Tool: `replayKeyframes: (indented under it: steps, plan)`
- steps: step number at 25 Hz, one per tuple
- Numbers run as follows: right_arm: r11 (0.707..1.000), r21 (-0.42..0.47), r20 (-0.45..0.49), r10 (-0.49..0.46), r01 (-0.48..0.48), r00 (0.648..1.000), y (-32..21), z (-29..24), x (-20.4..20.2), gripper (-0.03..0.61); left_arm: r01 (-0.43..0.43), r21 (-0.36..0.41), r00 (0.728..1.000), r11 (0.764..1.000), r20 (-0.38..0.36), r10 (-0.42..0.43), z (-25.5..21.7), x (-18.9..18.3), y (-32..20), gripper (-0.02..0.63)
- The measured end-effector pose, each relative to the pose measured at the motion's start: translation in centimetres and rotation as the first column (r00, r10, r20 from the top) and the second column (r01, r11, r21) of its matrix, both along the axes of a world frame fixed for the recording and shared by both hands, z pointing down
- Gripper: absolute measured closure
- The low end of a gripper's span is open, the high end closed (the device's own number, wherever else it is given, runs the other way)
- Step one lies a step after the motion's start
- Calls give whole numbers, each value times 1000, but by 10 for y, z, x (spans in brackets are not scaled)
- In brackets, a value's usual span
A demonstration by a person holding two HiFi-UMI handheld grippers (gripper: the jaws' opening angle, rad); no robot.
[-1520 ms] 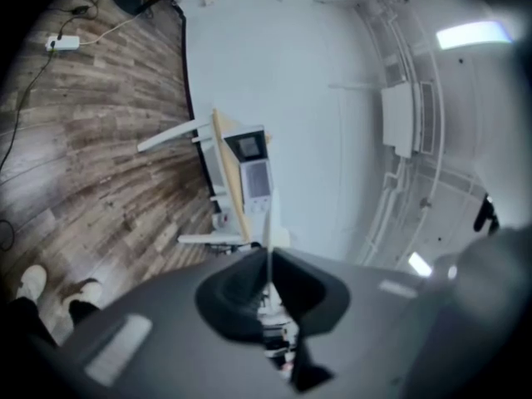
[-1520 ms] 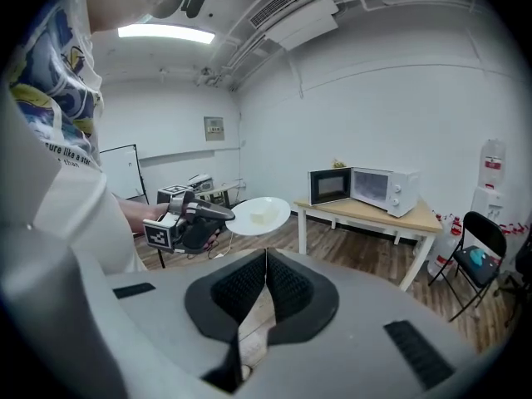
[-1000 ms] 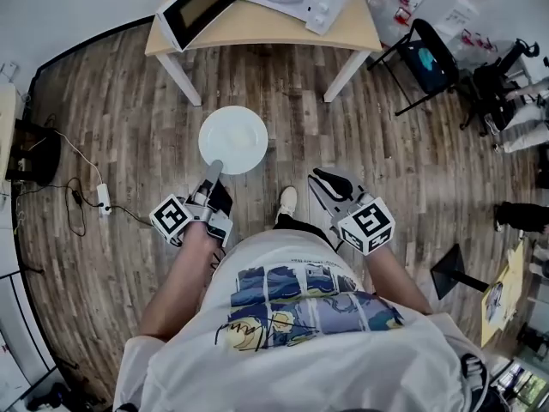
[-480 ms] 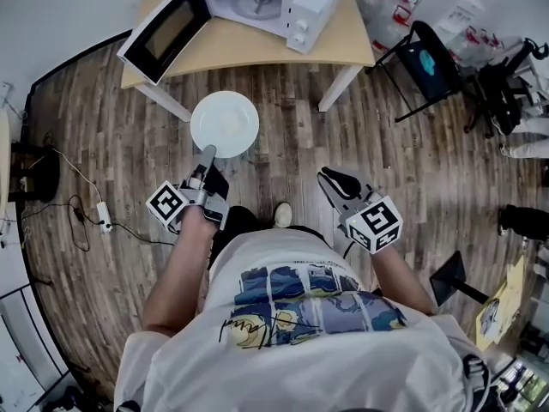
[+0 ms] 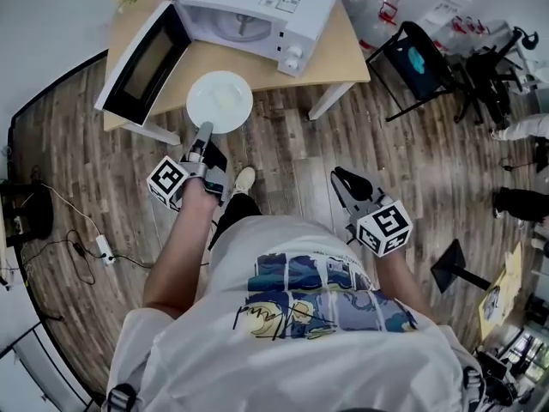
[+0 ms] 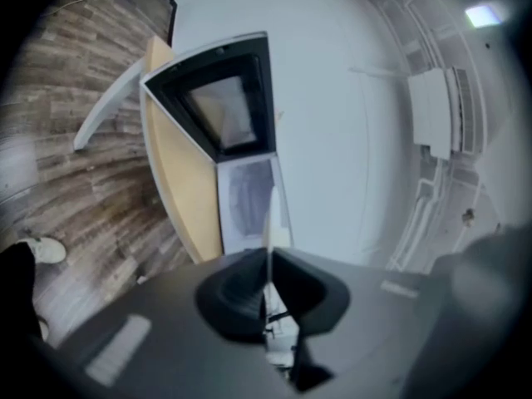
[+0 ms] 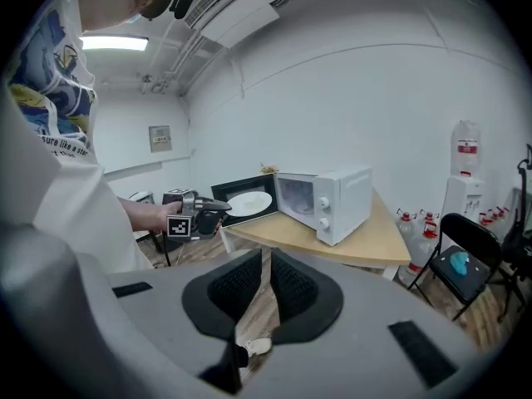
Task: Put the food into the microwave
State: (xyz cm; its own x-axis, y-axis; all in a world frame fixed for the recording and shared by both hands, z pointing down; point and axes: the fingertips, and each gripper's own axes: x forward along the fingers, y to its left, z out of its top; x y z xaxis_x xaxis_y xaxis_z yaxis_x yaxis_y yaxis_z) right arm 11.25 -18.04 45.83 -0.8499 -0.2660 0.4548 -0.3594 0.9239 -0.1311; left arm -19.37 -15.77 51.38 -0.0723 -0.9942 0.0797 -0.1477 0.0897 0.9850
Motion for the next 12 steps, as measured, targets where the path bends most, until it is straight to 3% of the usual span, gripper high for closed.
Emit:
replayKeyframes:
  steps: [12]
  plan:
    - [969, -13, -64, 247, -248, 967, -61, -9, -63, 549, -115, -41, 993, 993, -11, 114, 44, -104, -156, 594]
